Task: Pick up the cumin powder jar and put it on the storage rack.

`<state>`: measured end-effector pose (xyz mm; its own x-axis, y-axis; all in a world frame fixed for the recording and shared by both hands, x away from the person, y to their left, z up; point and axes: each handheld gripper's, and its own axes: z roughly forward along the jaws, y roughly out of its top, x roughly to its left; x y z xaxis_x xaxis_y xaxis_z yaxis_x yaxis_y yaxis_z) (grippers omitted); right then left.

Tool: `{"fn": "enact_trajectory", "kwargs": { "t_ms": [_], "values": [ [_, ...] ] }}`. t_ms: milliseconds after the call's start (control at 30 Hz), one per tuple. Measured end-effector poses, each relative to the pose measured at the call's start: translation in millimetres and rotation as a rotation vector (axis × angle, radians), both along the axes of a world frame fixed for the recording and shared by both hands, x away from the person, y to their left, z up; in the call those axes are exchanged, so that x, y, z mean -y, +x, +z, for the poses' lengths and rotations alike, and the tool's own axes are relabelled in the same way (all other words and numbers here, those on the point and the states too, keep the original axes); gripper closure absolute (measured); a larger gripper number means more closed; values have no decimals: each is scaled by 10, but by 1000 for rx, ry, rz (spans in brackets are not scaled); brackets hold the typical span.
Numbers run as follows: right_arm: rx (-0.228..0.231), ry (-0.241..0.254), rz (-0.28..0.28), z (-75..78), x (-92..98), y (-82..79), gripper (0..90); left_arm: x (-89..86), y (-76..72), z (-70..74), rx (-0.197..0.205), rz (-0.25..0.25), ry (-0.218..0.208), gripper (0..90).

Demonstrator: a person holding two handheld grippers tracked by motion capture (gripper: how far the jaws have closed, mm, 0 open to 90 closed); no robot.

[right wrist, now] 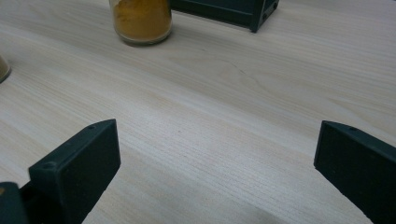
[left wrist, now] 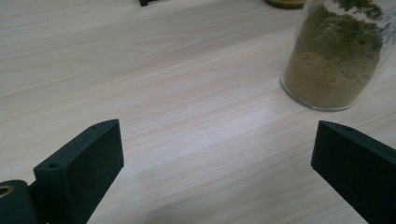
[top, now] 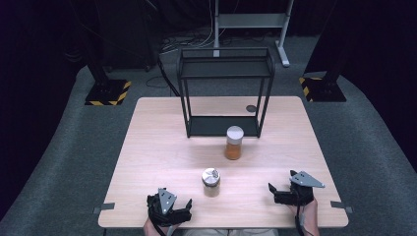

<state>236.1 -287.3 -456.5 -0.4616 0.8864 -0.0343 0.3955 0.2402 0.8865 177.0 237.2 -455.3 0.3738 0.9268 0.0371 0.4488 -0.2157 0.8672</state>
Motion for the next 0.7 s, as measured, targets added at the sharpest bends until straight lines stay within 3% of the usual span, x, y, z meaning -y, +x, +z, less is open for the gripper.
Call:
{"fn": "enact_trajectory", "kwargs": {
  "t_ms": [367,700],
  "values": [
    [9,8,-8,-14,3,-19,0,297,-20,-5,2,-33,23,0],
    [11,1,-18,-12,-19,-27,0,582,138,24,-8,-80,29,0]
  ]
}}
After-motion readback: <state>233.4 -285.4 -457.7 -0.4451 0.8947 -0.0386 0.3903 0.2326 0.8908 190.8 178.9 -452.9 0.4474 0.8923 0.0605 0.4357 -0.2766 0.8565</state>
